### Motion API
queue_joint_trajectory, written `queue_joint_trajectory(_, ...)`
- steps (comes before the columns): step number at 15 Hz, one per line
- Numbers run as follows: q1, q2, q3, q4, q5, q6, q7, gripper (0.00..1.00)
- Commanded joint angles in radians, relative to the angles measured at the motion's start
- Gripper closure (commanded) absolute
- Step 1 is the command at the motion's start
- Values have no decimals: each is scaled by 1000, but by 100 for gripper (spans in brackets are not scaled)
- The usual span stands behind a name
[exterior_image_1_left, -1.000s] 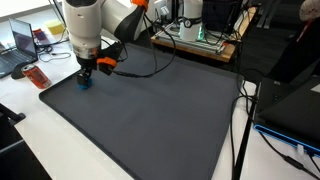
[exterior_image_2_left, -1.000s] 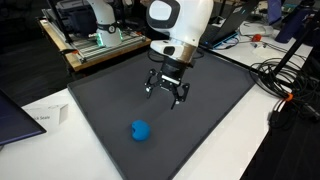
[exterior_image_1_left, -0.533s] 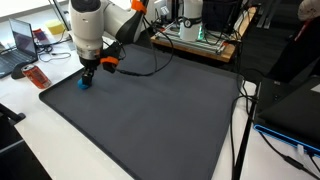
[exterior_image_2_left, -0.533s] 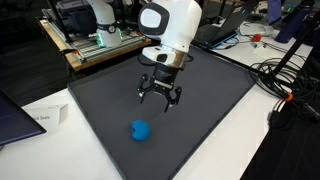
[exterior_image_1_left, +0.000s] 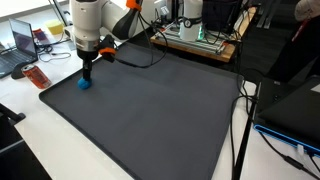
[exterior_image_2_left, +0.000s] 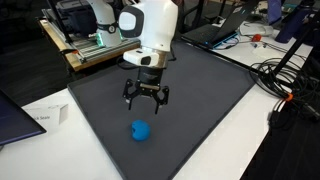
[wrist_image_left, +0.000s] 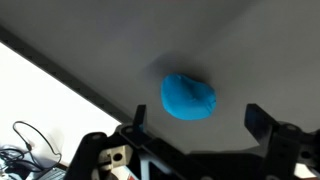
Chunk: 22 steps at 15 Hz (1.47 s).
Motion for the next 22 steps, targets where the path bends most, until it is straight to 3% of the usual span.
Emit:
queue_joint_trajectory(1,-73,-50,43,-68,72,49,-206,0)
queue_joint_trajectory(4,-134,-54,74,-76,147,64,-393,0)
queue_joint_trajectory(7,-225,-58,150,-75,286,89,-612,0)
queue_joint_trajectory(16,-553,-22,444,18,624,40,-1177,0)
queue_joint_trajectory(19,-621,-1,492,79,666,-20,-1332,0)
queue_joint_trajectory(22,-643,19,493,150,678,-98,-1421,0)
